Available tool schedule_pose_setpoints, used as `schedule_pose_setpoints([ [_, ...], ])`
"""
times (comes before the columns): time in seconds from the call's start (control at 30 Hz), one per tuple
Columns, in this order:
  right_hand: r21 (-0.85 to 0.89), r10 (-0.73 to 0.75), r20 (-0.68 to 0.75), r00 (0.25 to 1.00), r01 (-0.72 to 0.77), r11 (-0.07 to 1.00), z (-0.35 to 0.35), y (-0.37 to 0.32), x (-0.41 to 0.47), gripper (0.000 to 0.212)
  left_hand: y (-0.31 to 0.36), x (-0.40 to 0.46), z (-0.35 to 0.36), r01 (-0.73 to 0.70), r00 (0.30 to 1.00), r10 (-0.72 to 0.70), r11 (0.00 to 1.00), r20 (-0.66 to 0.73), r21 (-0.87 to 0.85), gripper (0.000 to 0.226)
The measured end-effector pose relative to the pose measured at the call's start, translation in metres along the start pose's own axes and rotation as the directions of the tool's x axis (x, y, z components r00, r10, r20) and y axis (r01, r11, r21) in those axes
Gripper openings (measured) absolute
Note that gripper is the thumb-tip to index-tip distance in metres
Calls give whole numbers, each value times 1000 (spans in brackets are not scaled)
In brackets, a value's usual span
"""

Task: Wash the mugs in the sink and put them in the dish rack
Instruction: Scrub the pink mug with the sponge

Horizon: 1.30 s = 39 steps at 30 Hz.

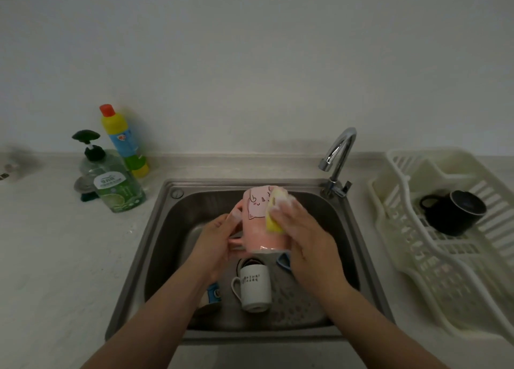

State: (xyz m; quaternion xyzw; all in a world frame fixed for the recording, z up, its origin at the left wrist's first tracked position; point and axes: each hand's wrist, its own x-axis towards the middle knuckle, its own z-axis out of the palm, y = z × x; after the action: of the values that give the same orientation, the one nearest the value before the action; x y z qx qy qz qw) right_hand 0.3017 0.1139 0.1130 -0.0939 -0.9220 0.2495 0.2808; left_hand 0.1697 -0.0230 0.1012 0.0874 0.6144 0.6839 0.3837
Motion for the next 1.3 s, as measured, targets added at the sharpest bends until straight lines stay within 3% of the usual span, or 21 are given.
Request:
schedule_pose_setpoints([
  [0.1, -191, -267, 137, 954, 290, 938, 7, 2, -27, 71, -3, 4, -3, 2, 998, 4, 996, -66, 85, 41],
  [0.2, -392, -192, 319, 928, 314, 865, 14, 3, 27, 78, -3, 5, 8, 2, 987, 31, 978, -155, 210, 43],
  [0.27, -422, -175, 398, 901, 349, 837, 14, 0, 36, 80, -1, 4, 15, 8, 976, 45, 970, -212, 244, 45],
  [0.4, -297, -347, 356, 868, 457, 838, 10, 8, 3, 80, -5, 7, 12, -29, 966, 120, 931, -230, 365, 48],
  [0.43, -309, -342, 337, 878, 445, 840, 9, 9, 13, 80, -5, 7, 13, -33, 963, 135, 918, -234, 395, 47],
  [0.5, -389, -193, 322, 927, 315, 866, 4, 11, 37, 82, -4, 8, 15, -37, 962, 144, 912, -234, 408, 45],
  [0.57, -371, -78, 360, 930, 220, 902, 1, 7, 33, 86, -3, 9, 15, -21, 967, 112, 930, -228, 366, 43],
  [0.67, -273, -192, 440, 877, 334, 902, 0, 8, -10, 87, -6, 9, 6, 4, 979, 44, 972, -200, 236, 38],
  [0.77, -255, -182, 221, 958, 237, 937, 1, 20, 3, 96, -10, 11, 1, 7, 993, 8, 993, -122, 120, 42],
  [0.83, -103, -59, 82, 995, 68, 992, 1, 19, 13, 88, -10, 12, -3, 9, 999, -8, 1000, -46, 29, 48],
  [0.87, -64, -55, 53, 997, 59, 996, 1, 15, 7, 83, -10, 13, -5, 15, 1000, -15, 1000, -10, -12, 48],
  [0.97, -14, -196, 86, 977, 198, 980, 2, 15, -34, 61, -7, 12, -13, 43, 997, -34, 990, 64, -131, 43],
  [1.03, 58, -129, 69, 989, 125, 991, 1, 24, -22, 54, -6, 11, -14, 56, 995, -38, 980, 94, -191, 43],
  [1.13, 254, 138, 43, 990, -144, 957, 1, 28, 17, 51, -4, 11, -10, 74, 991, -45, 968, 127, -239, 48],
  [1.3, 278, 48, 60, 997, -63, 959, -1, 21, -29, 46, -3, 11, -17, 49, 985, 15, 932, 174, -359, 43],
])
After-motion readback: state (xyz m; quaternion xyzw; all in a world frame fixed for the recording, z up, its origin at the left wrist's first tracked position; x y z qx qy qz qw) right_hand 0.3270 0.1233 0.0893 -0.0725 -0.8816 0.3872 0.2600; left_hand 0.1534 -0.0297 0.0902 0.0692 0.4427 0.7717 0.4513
